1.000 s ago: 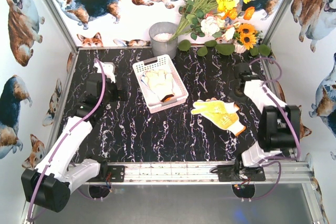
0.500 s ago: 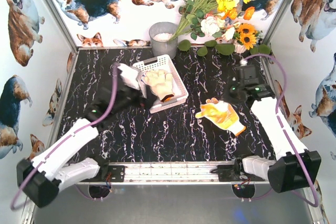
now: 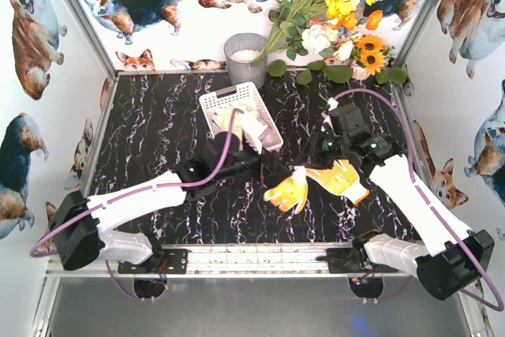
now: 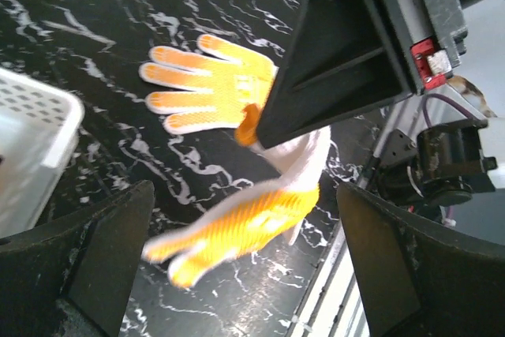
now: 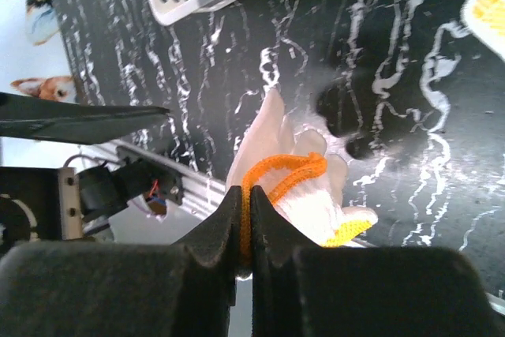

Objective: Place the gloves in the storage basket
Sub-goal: Place the glove at the center of the board.

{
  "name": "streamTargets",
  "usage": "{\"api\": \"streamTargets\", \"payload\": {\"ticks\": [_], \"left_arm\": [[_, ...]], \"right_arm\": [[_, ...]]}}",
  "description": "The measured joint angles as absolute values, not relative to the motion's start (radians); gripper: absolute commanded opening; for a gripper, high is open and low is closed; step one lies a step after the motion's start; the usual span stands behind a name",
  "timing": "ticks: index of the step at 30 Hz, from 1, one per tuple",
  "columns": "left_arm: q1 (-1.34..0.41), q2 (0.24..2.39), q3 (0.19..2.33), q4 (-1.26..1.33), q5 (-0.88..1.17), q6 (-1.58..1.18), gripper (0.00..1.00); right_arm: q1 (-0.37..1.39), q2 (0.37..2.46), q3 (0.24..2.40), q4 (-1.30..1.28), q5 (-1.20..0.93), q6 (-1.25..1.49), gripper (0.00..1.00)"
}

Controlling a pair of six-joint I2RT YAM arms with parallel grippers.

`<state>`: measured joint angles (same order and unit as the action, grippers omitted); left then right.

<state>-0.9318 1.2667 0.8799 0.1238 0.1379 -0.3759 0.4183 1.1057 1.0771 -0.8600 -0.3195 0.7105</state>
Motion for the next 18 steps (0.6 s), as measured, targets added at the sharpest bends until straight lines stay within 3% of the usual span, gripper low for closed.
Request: {"api": "streamTargets", "payload": {"ticks": [3, 6, 12, 18], "left_arm": [[-0.968, 1.315, 0.909, 0.140, 0.146, -0.378, 0.91], [-0.986, 1.344, 0.926, 0.153, 0.150, -0.379, 0.80], [-1.003, 1.372, 0.936, 0.155, 0.145, -0.388, 0.44], [-1.018, 1.388, 0.941, 0.167, 0.143, -0.398, 0.01]], "right_arm": [[0.433, 1.105, 1.077, -0.840, -0.366, 0.730, 0.00], [0.437, 1.105, 1.077, -0.826, -0.391, 0.740, 0.00], [0.438, 1.102, 1.077, -0.813, -0.408, 0.751, 0.00], [0.437, 1.079, 1.077, -0.810, -0.406, 0.753, 0.03]]}}
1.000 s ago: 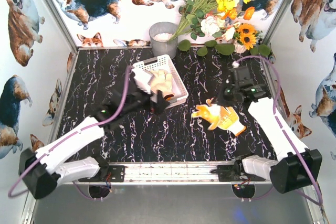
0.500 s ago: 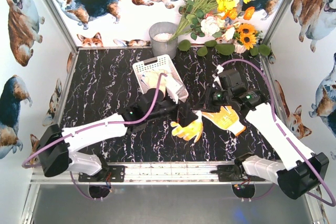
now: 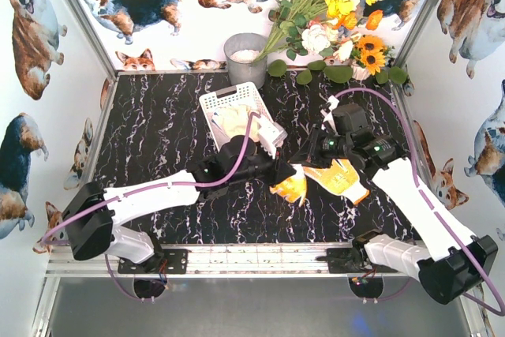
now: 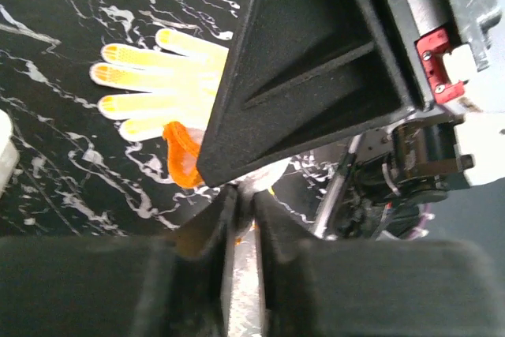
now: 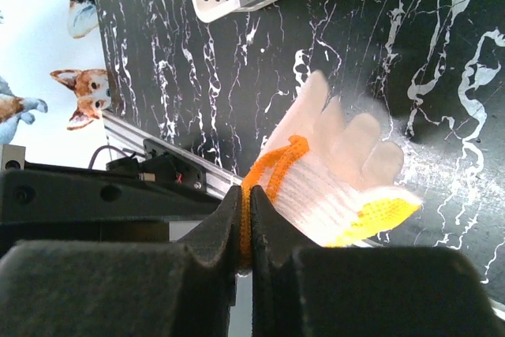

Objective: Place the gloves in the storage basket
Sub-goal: Place the glove at the center of the board.

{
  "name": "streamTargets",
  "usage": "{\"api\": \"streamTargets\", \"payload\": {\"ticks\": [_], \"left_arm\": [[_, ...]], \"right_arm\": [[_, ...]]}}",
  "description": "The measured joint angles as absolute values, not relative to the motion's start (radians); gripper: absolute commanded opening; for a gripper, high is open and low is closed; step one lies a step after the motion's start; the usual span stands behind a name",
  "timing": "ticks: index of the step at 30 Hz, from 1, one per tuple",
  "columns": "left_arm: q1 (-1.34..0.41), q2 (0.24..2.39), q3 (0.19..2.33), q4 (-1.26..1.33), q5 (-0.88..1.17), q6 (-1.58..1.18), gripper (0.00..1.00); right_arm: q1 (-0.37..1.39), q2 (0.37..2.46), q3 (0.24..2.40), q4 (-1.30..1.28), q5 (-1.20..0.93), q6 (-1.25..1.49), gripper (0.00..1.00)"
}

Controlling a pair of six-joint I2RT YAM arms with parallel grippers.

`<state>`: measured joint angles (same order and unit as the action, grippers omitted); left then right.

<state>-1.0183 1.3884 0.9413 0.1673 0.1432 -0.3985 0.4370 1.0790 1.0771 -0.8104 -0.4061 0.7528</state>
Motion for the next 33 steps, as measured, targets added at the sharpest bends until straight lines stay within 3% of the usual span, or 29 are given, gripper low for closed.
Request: {"api": "streamTargets", "payload": {"ticks": [2, 7, 9, 16, 26, 33], "left_arm": [[-1.021, 1.393, 0.945, 0.176, 0.146, -0.407, 0.00], [-1.026, 1.385, 0.944, 0.179, 0.137, -0.416, 0.00], [-1.026, 1.365, 0.940, 0.170, 0.126, -0.417, 0.00], [-0.963, 1.251, 0.912, 0.161, 0.194, -0.461, 0.00], [-0.854, 1.164, 0.907, 0.143, 0.458, -0.512, 0.00], [-0.851, 1.152, 0.922, 0.104, 0.594, -0.513, 0.00]], "right_arm": [[0.437, 1.074, 1.077, -0.804, -0.397, 0.751, 0.21], [0.435, 1.036, 1.076, -0.785, -0.370, 0.736, 0.78], [0.422, 0.999, 1.076, -0.774, -0.370, 0.725, 0.92], [0.287, 0.896, 1.046, -0.697, -0.508, 0.655, 0.95], [0.278, 0.871, 0.907, -0.492, -0.881, 0.609, 0.98], [0.284, 0.883, 0.869, -0.325, -1.013, 0.691, 0.85]]}}
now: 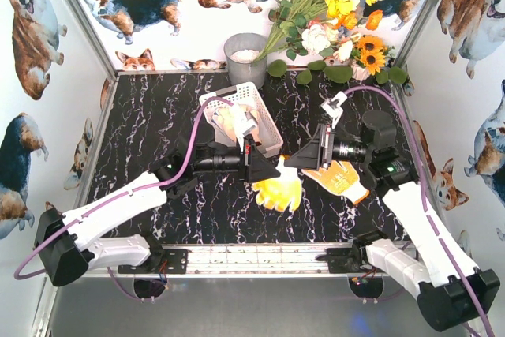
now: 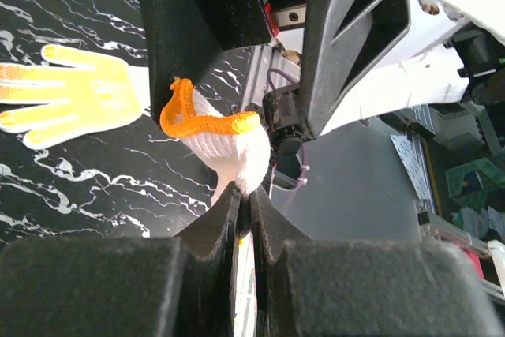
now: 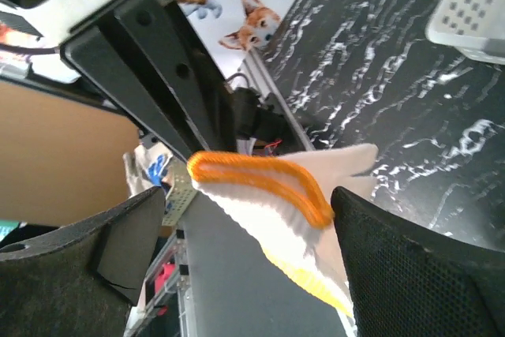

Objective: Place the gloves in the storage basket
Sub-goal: Place the glove at the center of the board.

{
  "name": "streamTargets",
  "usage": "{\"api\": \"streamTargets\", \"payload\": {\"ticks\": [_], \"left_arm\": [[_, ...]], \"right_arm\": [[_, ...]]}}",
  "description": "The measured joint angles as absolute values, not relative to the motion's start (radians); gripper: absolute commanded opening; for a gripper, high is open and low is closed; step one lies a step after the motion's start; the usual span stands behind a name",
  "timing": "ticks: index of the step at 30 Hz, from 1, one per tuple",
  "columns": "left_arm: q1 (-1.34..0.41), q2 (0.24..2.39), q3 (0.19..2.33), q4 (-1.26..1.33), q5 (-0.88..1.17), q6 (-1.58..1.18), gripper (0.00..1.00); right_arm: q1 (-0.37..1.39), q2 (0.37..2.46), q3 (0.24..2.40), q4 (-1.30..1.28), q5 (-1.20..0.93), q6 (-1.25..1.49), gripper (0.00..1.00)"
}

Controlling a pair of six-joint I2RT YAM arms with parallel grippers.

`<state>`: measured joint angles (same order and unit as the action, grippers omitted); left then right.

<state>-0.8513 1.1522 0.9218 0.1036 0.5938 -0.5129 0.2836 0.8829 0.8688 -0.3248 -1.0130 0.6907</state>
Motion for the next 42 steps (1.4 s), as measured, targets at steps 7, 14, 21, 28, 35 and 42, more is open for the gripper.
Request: {"api": "streamTargets", "payload": {"ticks": [7, 14, 21, 28, 35, 42], "left_arm": [[-0.847, 1.137, 0.928, 0.038, 0.602, -0.493, 0.00], [-0.806, 1.057, 0.928, 0.004, 0.568, -0.477, 0.00], [-0.801, 1.062, 0.928, -0.015, 0.552, -0.467, 0.14], [-0.798, 1.110, 0.958, -0.179, 0.315, -0.419, 0.75], [-0.791, 1.040, 0.956, -0.225, 0.123, -0.414, 0.91], [-0.775, 0.847, 0.893, -0.231, -0.033, -0.453, 0.95]], "right_arm": [[0.392, 0.945, 0.870, -0.205, -1.079, 0.740, 0.59], [0.401, 0.954, 0.874, -0.220, -1.081, 0.711, 0.28], [0.403, 0.978, 0.881, -0.278, -1.056, 0.666, 0.00], [0.405, 1.040, 0.947, -0.427, -0.845, 0.509, 0.00], [0.409, 1.185, 1.024, -0.475, -0.705, 0.303, 0.00], [0.550, 1.201, 0.968, -0.444, -0.671, 0.151, 0.00]]}}
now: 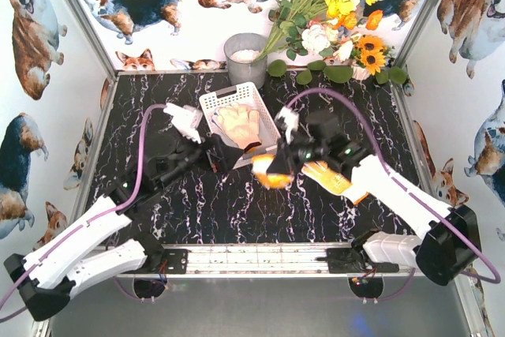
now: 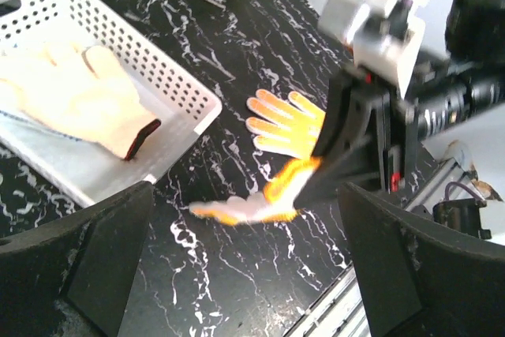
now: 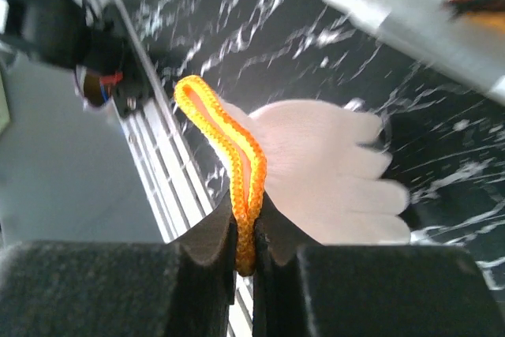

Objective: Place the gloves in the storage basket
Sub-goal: Place the glove at the center of the board.

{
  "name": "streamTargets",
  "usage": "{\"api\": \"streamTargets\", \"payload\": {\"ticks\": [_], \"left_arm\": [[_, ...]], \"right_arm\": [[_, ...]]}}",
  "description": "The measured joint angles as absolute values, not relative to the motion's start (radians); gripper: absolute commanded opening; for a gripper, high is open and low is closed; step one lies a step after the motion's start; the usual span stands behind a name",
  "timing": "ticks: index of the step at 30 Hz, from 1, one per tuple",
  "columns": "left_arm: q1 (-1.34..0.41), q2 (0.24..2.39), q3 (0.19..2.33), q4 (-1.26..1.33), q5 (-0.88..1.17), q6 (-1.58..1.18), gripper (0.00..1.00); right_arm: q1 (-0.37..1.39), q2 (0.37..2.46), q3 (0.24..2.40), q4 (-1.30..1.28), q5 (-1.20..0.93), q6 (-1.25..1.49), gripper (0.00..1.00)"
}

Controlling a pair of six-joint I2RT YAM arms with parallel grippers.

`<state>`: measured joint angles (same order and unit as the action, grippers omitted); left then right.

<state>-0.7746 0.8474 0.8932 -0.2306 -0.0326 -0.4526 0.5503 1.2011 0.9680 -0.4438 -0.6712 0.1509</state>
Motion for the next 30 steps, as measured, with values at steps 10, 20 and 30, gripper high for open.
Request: {"api": "streamTargets", "payload": {"ticks": [10, 20, 30], "left_arm": [[-0.771, 0.846, 0.710, -0.230, 0.006, -0.552, 0.94], [-0.788, 0.907, 0.591, -0.188, 0.135, -0.643, 0.90], [-0.953, 0.943, 0.463, -0.094, 0.061, -0.857, 0.80]], "right_arm": [[0.860, 1.184, 0.550, -0.269, -0.589, 0.319, 0.12], [0.929, 1.126, 0.508, -0.241, -0.547, 0.494, 0.55], [0.862, 0.766, 0.510, -0.566, -0.189, 0.793, 0.57]]}}
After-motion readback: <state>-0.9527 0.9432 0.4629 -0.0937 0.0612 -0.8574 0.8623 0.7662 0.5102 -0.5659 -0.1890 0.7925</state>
